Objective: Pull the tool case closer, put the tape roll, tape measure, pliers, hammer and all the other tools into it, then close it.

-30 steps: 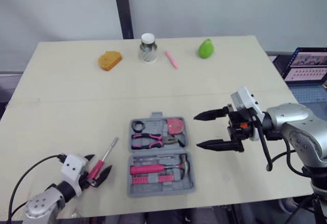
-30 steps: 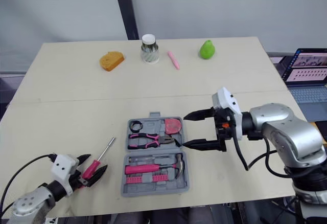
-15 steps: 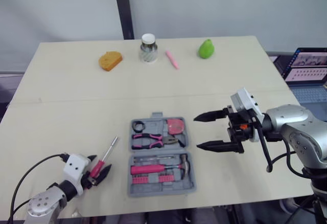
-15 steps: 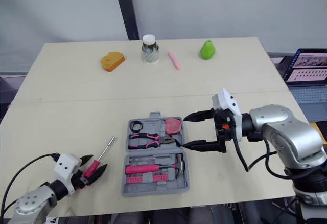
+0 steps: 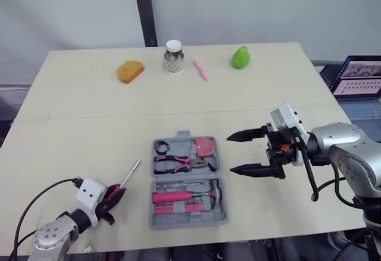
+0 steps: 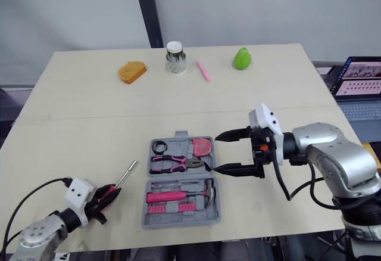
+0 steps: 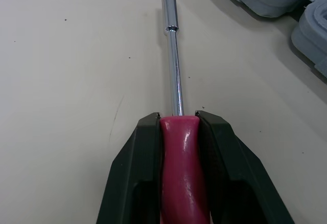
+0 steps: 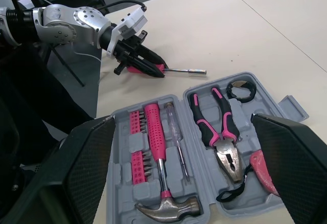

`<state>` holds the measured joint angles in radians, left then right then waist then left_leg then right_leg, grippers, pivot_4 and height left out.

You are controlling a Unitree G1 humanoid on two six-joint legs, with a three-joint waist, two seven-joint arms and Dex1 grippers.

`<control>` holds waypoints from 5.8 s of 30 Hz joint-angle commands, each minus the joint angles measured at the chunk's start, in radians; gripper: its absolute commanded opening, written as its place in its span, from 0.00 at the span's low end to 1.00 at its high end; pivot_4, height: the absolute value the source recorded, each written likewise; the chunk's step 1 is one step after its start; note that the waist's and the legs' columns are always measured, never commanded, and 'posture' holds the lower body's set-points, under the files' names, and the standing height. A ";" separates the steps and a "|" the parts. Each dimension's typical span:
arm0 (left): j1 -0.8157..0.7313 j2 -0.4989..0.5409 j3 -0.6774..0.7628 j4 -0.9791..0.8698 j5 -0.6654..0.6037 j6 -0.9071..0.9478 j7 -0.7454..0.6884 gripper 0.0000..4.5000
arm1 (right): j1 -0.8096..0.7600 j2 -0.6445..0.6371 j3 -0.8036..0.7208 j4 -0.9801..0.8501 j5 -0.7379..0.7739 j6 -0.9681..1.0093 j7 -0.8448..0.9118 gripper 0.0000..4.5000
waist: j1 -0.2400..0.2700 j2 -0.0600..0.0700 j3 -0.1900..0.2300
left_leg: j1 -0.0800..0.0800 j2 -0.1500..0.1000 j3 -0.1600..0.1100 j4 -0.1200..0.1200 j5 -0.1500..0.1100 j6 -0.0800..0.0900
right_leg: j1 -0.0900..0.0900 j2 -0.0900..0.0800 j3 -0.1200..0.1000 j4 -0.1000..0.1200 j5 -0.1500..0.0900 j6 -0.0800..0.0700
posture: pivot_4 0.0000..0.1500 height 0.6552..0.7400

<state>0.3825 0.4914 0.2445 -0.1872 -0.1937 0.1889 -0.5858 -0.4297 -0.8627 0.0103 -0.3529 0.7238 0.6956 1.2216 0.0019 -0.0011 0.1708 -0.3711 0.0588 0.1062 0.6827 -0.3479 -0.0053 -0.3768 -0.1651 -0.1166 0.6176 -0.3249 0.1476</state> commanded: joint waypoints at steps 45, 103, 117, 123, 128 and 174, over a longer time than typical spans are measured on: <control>-0.557 0.360 -0.708 -0.664 -0.010 0.731 -0.192 0.13 | 0.389 -0.289 -0.255 -0.246 0.037 -0.113 0.150 1.00 | 0.025 -0.008 0.008 | -0.002 0.002 0.009 0.003 -0.001 0.000 | -0.004 0.003 0.003 0.001 0.000 -0.001 | 1.00 1.00; -0.598 0.304 -0.915 -0.565 0.075 0.712 -0.088 0.13 | 0.425 -0.268 -0.288 -0.289 0.076 -0.060 0.088 1.00 | 0.027 -0.008 0.008 | -0.002 0.002 0.008 0.006 -0.001 0.000 | -0.003 0.003 0.003 0.003 0.000 -0.001 | 1.00 1.00; -0.606 0.275 -0.880 -0.586 0.051 0.742 -0.116 0.13 | 0.444 -0.264 -0.297 -0.296 0.078 -0.066 0.079 1.00 | 0.028 -0.008 0.008 | -0.002 0.002 0.008 0.007 -0.001 0.001 | -0.002 0.003 0.003 0.003 0.000 -0.001 | 1.00 1.00; -0.609 0.267 -0.858 -0.595 0.038 0.763 -0.124 0.13 | 0.454 -0.259 -0.299 -0.299 0.072 -0.070 0.071 1.00 | 0.027 -0.008 0.008 | -0.002 0.002 0.008 0.008 -0.001 0.001 | -0.002 0.003 0.003 0.003 0.000 -0.001 | 1.00 1.00; -0.613 0.274 -0.865 -0.574 0.046 0.740 -0.138 0.13 | 0.453 -0.256 -0.296 -0.302 0.073 -0.073 0.061 1.00 | 0.028 -0.008 0.008 | -0.002 0.002 0.008 0.008 -0.002 0.001 | -0.002 0.003 0.003 0.003 0.000 -0.001 | 1.00 1.00; -0.459 0.305 -0.841 -0.417 0.166 0.453 -0.215 0.13 | 0.481 -0.254 -0.318 -0.325 0.107 -0.058 0.017 1.00 | 0.025 -0.008 0.008 | 0.000 0.002 0.008 0.008 -0.002 0.002 | -0.001 0.003 0.003 0.003 0.000 -0.001 | 1.00 1.00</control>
<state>-0.1008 0.7799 -0.5739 -0.6028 -0.0449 0.6181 -0.7795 0.0511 -1.1262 -0.2832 -0.6461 0.8050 0.6358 1.2498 0.0266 -0.0091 0.1785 -0.3712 0.0612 0.1141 0.6902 -0.3501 -0.0034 -0.3775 -0.1625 -0.1138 0.6206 -0.3246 0.1468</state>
